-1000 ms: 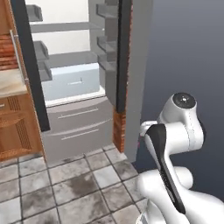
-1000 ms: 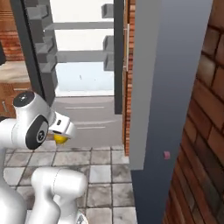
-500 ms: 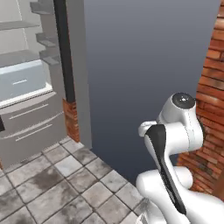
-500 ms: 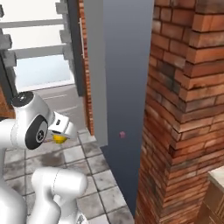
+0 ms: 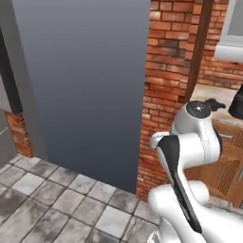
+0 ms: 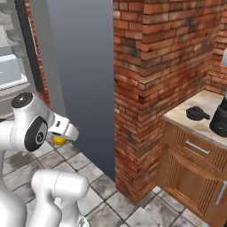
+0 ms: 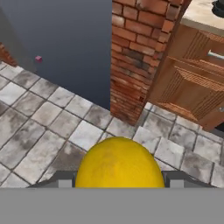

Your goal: Grab the garlic and lemon from the fridge, place them in the blender, close the lid, and turn on the blender to create a marinade.

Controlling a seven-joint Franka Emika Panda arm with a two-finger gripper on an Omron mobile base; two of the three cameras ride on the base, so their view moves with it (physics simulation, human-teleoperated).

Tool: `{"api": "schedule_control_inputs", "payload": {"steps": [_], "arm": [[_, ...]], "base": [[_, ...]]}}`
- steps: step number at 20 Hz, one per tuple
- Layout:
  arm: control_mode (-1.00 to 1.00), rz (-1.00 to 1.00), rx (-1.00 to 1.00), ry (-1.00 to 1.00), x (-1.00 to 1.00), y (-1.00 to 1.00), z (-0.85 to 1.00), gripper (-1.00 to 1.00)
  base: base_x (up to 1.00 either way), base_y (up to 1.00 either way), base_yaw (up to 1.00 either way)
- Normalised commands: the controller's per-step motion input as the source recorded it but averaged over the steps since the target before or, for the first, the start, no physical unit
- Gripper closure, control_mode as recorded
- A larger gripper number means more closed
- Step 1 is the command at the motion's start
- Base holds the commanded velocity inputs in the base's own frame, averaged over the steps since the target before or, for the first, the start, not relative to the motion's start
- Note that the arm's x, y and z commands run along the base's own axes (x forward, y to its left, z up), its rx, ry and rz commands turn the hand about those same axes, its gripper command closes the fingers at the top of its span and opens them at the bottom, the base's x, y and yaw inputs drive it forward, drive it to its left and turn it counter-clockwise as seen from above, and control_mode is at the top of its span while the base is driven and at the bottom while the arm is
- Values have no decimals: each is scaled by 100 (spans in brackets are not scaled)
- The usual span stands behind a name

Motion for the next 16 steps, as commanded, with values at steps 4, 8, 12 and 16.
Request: {"api": "schedule_control_inputs", "payload": {"steps": [4,8,12,16], "arm": [[100,0,0,0,0,0,0,100],[100,0,0,0,0,0,0,100],[100,0,0,0,0,0,0,100],[100,0,0,0,0,0,0,100]], "base": [[-22,-45,-68],[13,-66,-68],[46,-92,-60],[62,-83,-47]]}}
